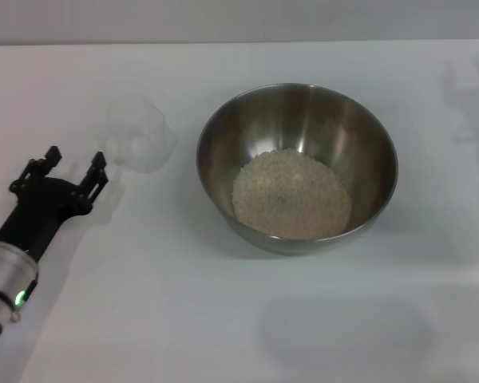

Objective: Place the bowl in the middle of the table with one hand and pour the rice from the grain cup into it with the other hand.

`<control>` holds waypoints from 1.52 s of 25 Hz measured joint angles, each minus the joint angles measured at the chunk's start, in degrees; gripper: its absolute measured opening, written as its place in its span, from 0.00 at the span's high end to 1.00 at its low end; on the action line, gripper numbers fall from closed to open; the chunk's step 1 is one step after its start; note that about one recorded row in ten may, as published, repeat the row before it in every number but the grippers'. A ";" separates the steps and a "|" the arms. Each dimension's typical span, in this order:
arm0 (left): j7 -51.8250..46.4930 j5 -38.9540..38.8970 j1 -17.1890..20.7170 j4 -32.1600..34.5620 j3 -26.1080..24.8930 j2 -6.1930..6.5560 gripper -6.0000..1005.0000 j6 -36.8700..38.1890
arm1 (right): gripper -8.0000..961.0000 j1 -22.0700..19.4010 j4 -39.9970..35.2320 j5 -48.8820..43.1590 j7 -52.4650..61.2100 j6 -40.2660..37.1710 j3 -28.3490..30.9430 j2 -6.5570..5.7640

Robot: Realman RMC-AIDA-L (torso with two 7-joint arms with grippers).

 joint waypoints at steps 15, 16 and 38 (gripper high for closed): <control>-2.48 1.15 0.34 2.79 -6.35 -0.78 0.24 19.28 | 0.49 -0.31 0.65 0.00 0.99 0.43 -1.18 0.32; -2.20 1.14 -0.19 2.84 -7.55 -0.74 0.24 19.60 | 0.50 -0.34 1.55 0.00 1.77 0.66 -2.23 0.36; -0.85 1.10 -3.44 3.23 -14.48 -0.67 0.18 19.93 | 0.36 -1.59 4.41 0.63 9.02 4.87 -4.53 0.42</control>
